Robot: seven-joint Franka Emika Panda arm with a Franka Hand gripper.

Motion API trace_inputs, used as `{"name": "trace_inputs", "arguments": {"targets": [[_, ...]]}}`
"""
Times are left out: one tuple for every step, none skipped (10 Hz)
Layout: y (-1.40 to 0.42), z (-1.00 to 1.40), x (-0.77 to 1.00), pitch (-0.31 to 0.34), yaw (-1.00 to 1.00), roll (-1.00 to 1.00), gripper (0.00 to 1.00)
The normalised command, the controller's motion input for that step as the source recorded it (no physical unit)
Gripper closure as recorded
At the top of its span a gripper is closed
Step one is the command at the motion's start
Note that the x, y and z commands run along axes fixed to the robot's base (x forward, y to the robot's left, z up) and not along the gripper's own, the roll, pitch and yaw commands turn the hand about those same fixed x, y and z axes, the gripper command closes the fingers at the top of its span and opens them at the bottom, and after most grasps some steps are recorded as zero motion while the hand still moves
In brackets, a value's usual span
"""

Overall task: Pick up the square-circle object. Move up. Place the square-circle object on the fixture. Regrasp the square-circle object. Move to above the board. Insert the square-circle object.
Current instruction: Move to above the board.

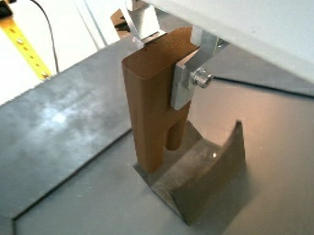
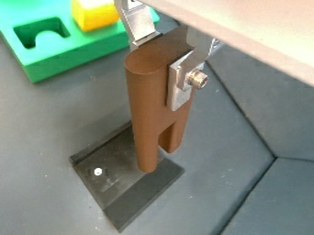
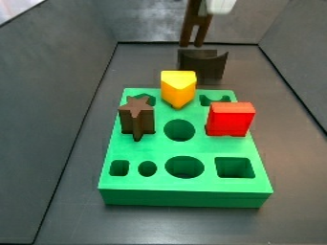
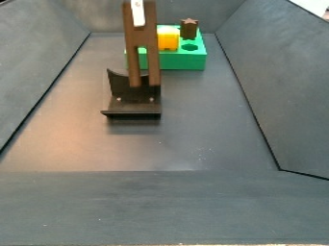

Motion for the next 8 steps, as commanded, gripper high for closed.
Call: {"name": "trace_inputs", "arguments": {"targets": [[-0.05,1.0,-0.15,-0.016,0.05,-0.05,1.0],[-0.05,1.0,-0.14,-0.017,0.03,-0.06,1.0],[-0.04,1.0,-0.13,-0.004,0.0,-0.07,1.0],[-0.03,0.97,-0.11,0.016,-0.01,-0.07,1.0],[-0.02,0.73,-0.07,0.04,-0.02,-0.07,1.0],[-0.01,0.61,-0.05,0.048,-0.02,-0.07,1.0],[-0.01,0.38,-0.02,0.074,-0.01,-0.06,1.0],[-1.0,0.27,-0.38,0.012,1.0,-0.29,1.0]]}}
